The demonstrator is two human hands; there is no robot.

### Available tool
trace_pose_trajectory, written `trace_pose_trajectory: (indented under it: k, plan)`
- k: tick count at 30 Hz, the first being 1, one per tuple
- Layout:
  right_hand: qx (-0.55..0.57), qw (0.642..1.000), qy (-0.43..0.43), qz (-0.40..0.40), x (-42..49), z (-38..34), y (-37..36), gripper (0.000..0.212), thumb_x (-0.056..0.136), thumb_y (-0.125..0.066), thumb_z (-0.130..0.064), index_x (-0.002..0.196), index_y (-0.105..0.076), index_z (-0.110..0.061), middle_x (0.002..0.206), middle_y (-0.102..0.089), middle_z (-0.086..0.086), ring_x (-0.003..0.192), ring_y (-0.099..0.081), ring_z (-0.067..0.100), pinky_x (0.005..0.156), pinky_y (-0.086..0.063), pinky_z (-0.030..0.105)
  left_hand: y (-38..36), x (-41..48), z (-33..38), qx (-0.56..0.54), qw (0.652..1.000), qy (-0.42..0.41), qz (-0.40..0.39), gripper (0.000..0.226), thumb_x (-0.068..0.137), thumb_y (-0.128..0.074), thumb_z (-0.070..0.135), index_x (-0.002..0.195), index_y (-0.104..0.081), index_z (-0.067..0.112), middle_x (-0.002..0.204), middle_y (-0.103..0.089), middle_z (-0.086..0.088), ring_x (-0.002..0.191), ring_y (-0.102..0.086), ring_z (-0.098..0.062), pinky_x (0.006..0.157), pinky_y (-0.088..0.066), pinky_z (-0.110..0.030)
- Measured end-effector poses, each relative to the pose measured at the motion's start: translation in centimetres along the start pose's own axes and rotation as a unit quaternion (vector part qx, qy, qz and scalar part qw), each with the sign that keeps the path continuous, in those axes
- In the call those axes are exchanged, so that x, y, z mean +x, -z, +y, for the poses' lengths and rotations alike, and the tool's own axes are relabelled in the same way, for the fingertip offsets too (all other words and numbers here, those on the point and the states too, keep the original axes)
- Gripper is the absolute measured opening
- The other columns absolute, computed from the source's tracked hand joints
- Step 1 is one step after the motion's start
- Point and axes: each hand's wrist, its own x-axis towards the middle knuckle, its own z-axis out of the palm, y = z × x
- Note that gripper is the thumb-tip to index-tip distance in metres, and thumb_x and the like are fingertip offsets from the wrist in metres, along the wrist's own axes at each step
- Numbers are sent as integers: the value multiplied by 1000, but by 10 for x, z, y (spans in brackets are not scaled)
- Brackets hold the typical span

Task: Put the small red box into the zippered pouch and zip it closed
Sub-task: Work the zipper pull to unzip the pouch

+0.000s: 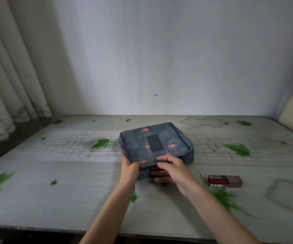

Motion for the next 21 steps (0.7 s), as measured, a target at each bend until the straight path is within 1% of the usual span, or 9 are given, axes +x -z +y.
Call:
trace_pose_trajectory:
  k: [3,5,8,10,12,14,15,18,21]
  plan:
    - [-43,999,10,1,-1,-8,11,15,90,-47,-5,100,-56,-13,84,-67,16,55,-66,20,44,-54,26,4,7,3,15,1000,14,-1,61,73,-46,-15,129,-38,9,127,-53,-16,111,-53,-30,86,-49,-38]
    - [-113,991,56,45,-1,-12,21,15,92,-45,-8,92,-60,-9,70,-68,10,46,-63,15,39,-49,22,7,14,4,26,999,32,-15,63,75,-45,-15,132,-35,11,129,-52,-15,111,-52,-31,79,-49,-35]
    - [-209,956,143,145,2,-17,37,22,92,-47,-10,75,-59,-17,61,-65,2,37,-54,2,34,-41,14,10,23,7,36,997,51,-42,69,76,-42,-16,137,-30,14,133,-49,-13,115,-51,-32,83,-50,-37]
    - [-246,929,193,198,5,-21,46,20,91,-48,-8,76,-59,-18,63,-63,-1,43,-55,0,40,-41,12,13,26,9,37,996,53,-59,72,75,-40,-18,138,-29,16,132,-49,-12,111,-52,-30,78,-51,-35]
    - [-264,907,228,237,9,-25,54,17,89,-50,-6,81,-61,-16,72,-64,0,59,-58,7,52,-42,16,16,30,14,46,994,59,-79,71,75,-35,-20,137,-31,15,126,-50,-11,97,-56,-25,63,-54,-27]
    - [-269,895,247,256,14,-28,61,16,87,-52,-4,83,-61,-16,84,-64,3,75,-58,15,64,-43,20,22,36,20,63,990,69,-102,68,74,-32,-21,134,-34,11,118,-52,-11,85,-57,-20,52,-54,-22]
    - [-275,893,249,257,17,-28,64,14,87,-53,-4,85,-61,-15,91,-64,4,80,-58,15,68,-43,20,26,40,22,76,987,75,-117,67,74,-31,-20,134,-34,9,113,-53,-10,84,-57,-19,50,-54,-21]
    - [-289,900,220,241,27,-28,71,16,86,-54,-4,99,-60,-12,109,-61,8,91,-54,15,75,-41,23,36,50,29,101,978,91,-158,62,74,-30,-20,129,-38,6,99,-56,-8,86,-57,-22,63,-54,-29]
    - [-285,916,177,220,34,-27,74,27,85,-55,-5,112,-56,-10,121,-58,9,105,-53,18,84,-39,26,42,58,34,95,976,101,-167,63,71,-24,-22,123,-44,8,97,-58,-8,87,-57,-22,69,-50,-30]
